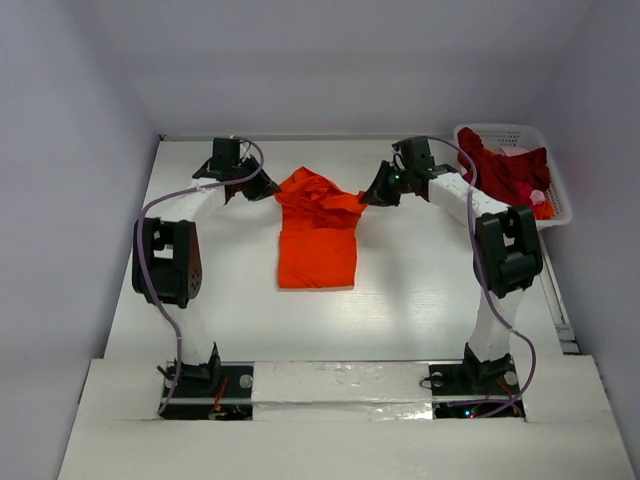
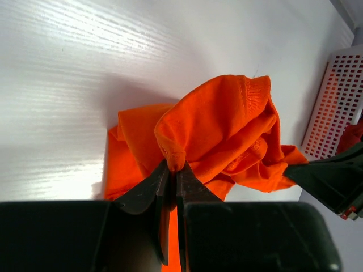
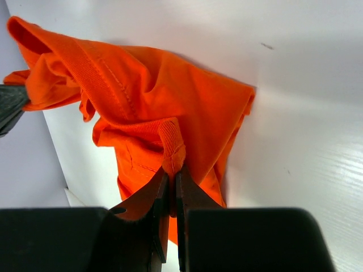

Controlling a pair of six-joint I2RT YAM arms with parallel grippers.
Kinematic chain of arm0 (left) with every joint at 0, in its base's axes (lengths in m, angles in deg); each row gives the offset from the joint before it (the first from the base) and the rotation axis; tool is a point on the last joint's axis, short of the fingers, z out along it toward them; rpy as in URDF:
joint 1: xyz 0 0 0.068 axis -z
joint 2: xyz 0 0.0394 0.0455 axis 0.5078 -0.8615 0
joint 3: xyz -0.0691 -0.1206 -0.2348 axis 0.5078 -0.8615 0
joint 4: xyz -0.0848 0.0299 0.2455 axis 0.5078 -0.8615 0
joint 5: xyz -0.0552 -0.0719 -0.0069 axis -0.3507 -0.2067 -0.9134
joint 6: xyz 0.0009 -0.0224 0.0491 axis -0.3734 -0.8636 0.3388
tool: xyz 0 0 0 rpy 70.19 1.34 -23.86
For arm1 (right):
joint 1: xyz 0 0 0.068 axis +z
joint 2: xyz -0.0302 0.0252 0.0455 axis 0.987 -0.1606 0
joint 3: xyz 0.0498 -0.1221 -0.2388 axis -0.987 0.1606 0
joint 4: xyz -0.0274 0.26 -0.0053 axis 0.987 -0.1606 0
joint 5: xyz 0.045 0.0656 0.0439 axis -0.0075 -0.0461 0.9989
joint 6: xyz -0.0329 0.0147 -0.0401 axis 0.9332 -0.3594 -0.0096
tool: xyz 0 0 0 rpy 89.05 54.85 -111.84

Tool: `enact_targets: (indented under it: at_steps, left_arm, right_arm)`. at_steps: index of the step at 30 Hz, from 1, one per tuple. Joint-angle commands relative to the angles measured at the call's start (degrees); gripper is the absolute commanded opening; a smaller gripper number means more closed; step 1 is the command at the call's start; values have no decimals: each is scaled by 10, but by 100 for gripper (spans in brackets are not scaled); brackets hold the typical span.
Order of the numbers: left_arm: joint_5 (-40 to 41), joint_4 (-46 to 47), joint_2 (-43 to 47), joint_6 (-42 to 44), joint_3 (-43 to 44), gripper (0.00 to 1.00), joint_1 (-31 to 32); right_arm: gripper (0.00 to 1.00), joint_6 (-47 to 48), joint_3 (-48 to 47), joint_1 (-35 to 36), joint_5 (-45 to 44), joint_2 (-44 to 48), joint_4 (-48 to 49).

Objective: Fold and stack the t-shirts
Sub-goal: Fold the long partially folded tshirt into a neat square

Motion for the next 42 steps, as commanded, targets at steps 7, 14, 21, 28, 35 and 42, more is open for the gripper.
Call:
enact_targets:
  at_steps: [7,14,21,28,35,42]
  left_arm:
    - [3,-1,66,17,-39,0,4]
    - [7,0,88,19,-66,0,4]
    - [2,-4,101,15,-63,0,9]
    - [6,-14,110,15,-59,1,10]
    - [8,-20,126,16,-71,1,15]
    - [7,-35,132,17,-54,1,15]
  right_arm:
    - [0,14,33,11,7,47,35]
    - [0,14,44,11,7,61,34]
    - [0,12,55,16,8,76,29]
    - [0,13,54,27,8,90,19]
    - [0,11,61,32,10,97,19]
    - [0,14,38,37,10,97,3]
